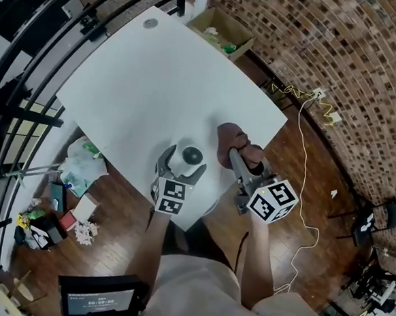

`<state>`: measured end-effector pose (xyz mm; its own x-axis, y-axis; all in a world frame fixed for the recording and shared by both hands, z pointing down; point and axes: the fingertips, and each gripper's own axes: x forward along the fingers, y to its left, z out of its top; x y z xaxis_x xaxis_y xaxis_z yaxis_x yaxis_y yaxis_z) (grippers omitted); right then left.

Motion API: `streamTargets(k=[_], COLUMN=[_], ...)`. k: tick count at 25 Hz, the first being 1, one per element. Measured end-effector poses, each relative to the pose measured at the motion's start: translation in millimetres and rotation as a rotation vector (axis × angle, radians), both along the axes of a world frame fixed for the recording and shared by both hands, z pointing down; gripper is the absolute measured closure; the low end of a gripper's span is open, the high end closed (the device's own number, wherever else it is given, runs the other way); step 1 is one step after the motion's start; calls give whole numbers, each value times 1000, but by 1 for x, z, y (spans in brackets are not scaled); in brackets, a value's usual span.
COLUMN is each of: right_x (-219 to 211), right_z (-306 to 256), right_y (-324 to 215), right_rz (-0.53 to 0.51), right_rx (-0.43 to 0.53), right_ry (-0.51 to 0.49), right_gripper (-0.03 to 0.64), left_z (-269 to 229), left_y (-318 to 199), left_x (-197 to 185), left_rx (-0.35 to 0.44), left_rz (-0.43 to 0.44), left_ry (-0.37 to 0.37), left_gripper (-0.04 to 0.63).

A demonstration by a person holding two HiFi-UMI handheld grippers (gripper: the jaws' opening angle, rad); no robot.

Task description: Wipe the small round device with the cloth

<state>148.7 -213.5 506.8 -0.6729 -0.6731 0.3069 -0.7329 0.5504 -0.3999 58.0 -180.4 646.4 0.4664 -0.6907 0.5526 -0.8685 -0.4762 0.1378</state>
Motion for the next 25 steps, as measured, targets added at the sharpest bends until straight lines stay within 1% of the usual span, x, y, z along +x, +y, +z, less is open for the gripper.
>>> streamTargets(k=[4,8,11,13,14,15,16,17,18,20,21,22,23,25], right_x=[10,18,23,23,23,22,22,22,21,16,12,8,3,-9], right_z=[8,12,14,13,13,12,12,12,10,2,-6,-16,-30,-69], right_y=[-2,1,3,3,2,2,3,3,4,5,6,7,8,10], right_rz=[23,35,43,42,41,39,36,32,24,-13,-48,-97,-159,-309], right_rx=[-10,-24,-29,-26,-24,-21,-19,-18,-17,-15,-12,-6,3,27], right_ry=[3,13,10,11,10,6,2,-2,-6,-16,-27,-44,-66,-124], right_gripper=[589,589,589,589,589,589,589,589,589,589,589,589,589,589], left_z=[23,50,68,72,72,72,71,69,65,46,34,20,5,-28], left_y=[-12,-11,-10,-12,-13,-13,-12,-12,-11,-5,-1,5,11,22], left_x=[15,27,31,28,26,25,26,28,30,37,40,43,45,47], left_rx=[-24,-64,-80,-66,-63,-69,-84,-107,-135,-212,-251,-282,-304,-324], left_rz=[46,105,114,101,99,104,116,128,137,156,181,221,271,379], left_ry=[-29,-89,-143,-172,-174,-165,-145,-109,-54,95,161,207,229,222], left_gripper=[120,112,115,129,183,190,190,192,192,192,192,192,193,193])
